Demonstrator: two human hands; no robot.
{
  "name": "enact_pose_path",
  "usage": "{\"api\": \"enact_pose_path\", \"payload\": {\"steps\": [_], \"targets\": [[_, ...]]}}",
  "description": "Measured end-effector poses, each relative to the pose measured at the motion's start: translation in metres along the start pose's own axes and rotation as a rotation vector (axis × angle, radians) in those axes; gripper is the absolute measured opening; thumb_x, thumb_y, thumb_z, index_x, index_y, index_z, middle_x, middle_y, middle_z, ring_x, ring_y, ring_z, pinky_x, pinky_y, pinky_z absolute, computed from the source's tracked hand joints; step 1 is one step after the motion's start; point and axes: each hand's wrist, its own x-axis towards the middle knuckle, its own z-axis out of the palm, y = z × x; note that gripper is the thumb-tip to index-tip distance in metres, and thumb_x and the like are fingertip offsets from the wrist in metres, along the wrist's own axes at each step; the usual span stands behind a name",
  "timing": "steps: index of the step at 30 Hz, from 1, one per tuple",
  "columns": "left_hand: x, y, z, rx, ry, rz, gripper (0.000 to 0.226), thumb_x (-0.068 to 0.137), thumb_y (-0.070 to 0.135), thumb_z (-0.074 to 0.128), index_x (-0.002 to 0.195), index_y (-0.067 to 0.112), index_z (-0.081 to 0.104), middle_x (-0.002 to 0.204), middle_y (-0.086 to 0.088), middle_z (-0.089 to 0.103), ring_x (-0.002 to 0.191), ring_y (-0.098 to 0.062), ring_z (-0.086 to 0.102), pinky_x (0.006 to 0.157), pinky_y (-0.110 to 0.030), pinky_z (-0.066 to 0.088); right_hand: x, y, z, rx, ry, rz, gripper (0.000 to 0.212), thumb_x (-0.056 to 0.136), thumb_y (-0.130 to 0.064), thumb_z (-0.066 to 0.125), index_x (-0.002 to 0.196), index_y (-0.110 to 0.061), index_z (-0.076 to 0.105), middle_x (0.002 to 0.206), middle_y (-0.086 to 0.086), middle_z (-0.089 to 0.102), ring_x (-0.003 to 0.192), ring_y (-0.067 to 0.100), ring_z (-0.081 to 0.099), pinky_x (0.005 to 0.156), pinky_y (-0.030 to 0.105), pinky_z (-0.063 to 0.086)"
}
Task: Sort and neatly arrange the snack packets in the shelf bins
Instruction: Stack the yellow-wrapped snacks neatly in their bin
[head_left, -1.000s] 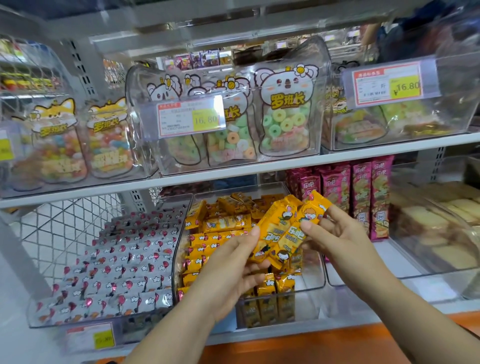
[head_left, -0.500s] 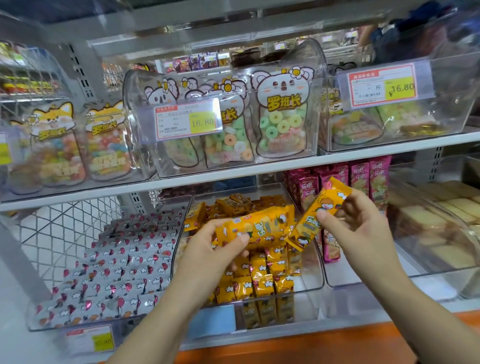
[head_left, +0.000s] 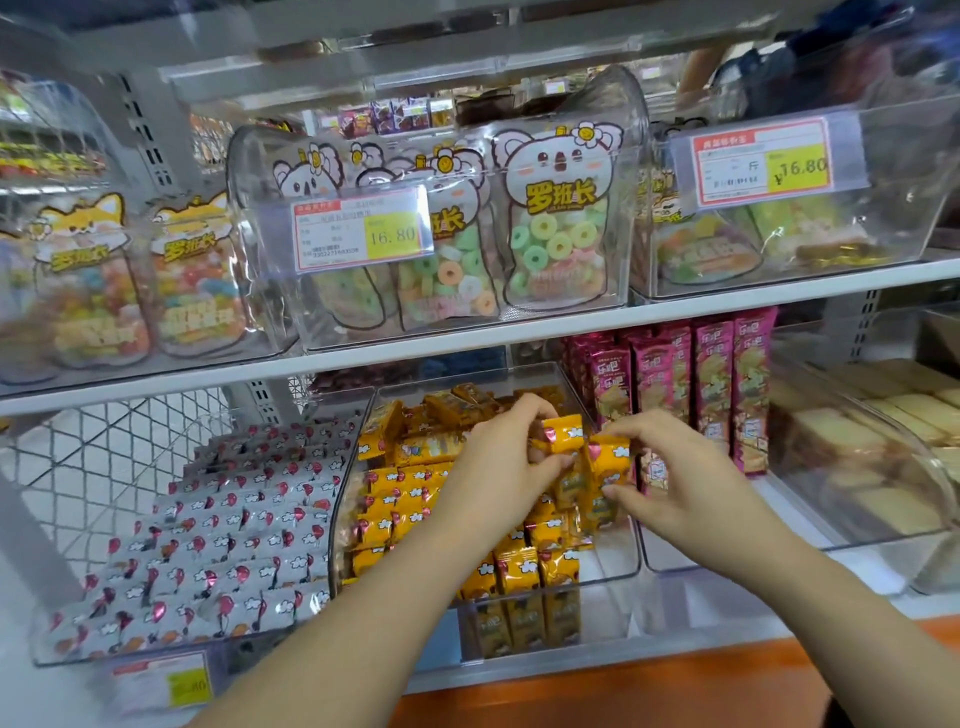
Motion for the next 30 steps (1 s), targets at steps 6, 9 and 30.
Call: {"api": "enact_pose_path", "payload": {"steps": [6, 9, 30], "targets": [[0.009, -0.008, 0.014, 0.137, -0.13, -0.037, 0.027, 0.084, 0.033, 0.067, 0.107, 0.032, 0.053, 0.087, 0.013, 0.06, 0.082, -0.008, 0.058, 0.074, -0.033, 0.053, 0.006, -0.003, 0.009, -0.327, -0.1, 0.055, 0.042, 0.068, -0.033, 0.079, 0.105, -0.024, 0.061, 0.107, -0.009, 0.058, 0.114, 0.016, 0.043, 0.096, 0.033, 0.032], [0.006, -0.016, 0.021, 0.26, -0.2, -0.035, 0.021, 0.087, 0.034, 0.063, 0.108, 0.03, 0.06, 0.107, 0.008, 0.061, 0.099, -0.014, 0.056, 0.084, -0.035, 0.05, 0.006, -0.001, 0.02, -0.511, -0.149, -0.008, 0.044, 0.043, -0.038, 0.088, 0.078, -0.024, 0.066, 0.089, -0.004, 0.061, 0.099, 0.026, 0.055, 0.092, 0.045, 0.042], [-0.015, -0.043, 0.012, 0.182, -0.046, -0.03, 0.026, 0.096, 0.024, 0.049, 0.117, 0.031, 0.063, 0.121, 0.012, 0.057, 0.113, -0.009, 0.051, 0.099, -0.035, 0.042, 0.005, 0.001, 0.038, -0.494, -0.286, -0.045, 0.02, 0.075, -0.045, 0.071, 0.074, -0.028, 0.062, 0.094, -0.014, 0.066, 0.133, 0.012, 0.032, 0.111, 0.038, -0.019]]}}
